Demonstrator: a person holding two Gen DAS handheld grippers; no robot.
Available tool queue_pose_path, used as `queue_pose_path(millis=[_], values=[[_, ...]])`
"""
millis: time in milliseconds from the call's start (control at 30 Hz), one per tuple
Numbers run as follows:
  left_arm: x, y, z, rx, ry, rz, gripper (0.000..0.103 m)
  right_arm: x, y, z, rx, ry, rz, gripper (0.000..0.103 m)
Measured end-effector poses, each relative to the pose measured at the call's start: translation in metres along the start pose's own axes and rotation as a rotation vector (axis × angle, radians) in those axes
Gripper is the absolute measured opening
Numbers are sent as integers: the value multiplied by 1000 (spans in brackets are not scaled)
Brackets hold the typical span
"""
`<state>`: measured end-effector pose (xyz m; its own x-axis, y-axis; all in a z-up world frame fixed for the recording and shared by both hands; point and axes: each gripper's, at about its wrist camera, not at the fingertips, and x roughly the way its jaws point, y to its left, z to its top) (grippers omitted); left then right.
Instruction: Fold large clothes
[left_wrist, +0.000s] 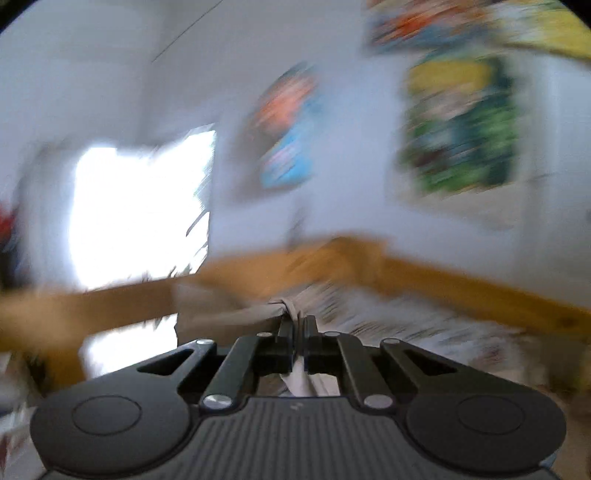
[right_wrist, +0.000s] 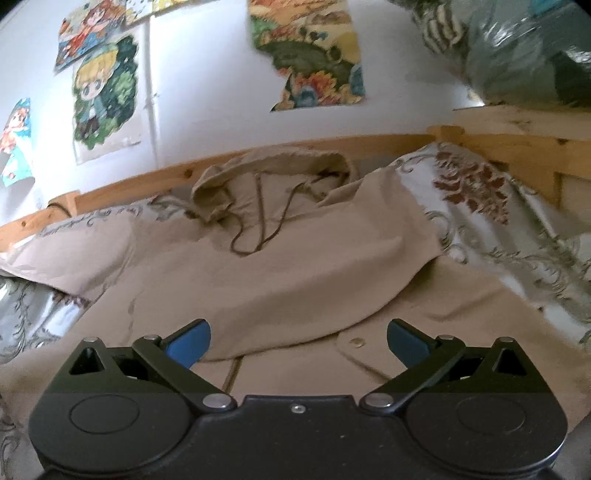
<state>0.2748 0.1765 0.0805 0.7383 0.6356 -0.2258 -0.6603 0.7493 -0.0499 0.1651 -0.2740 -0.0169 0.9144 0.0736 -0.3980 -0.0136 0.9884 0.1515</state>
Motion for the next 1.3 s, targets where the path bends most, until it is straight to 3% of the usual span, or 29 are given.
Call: queue_pose_path(millis=[133,267,367,433,533,567,600,633,733,800,900,1033,1233,1300], values=[[-61,-59,21,169,-199,-280,4,-8,-11,4,4,-39,-17,102],[-125,-116,17,356,-302,-588,4,-5,-29,4,49,-31,-32,101],[-158,-157,-6,437,-301,-753,4,-1,-43,6,72,-24,-55,101],[-173,-184,-28,465,-243,-865,6,0,-51,8,83,-34,-85,101],[-180,-214,-59,527,-36,-1062,34,5,-63,6,87,-33,-123,101],[-184,-216,-68,534,17,-1118,59,6,-67,5,95,-26,-129,101],[-187,-215,-77,527,42,-1156,71,8,-72,3,108,-17,-133,101],[-189,-209,-86,521,51,-1184,75,10,-76,0,122,-7,-139,101],[-186,-191,-99,528,107,-1210,79,12,-85,-5,141,1,-161,101],[-184,-173,-104,526,150,-1181,83,13,-88,-6,154,-1,-168,101],[-156,-146,-107,514,195,-1056,89,14,-88,-6,171,-12,-146,101],[-101,-127,-103,511,300,-897,89,17,-79,-6,132,-26,-94,99],[-18,-86,-93,471,367,-687,90,45,-63,3,4,-33,-12,77],[5,-81,-89,453,369,-655,91,60,-58,12,-42,-20,-11,77]])
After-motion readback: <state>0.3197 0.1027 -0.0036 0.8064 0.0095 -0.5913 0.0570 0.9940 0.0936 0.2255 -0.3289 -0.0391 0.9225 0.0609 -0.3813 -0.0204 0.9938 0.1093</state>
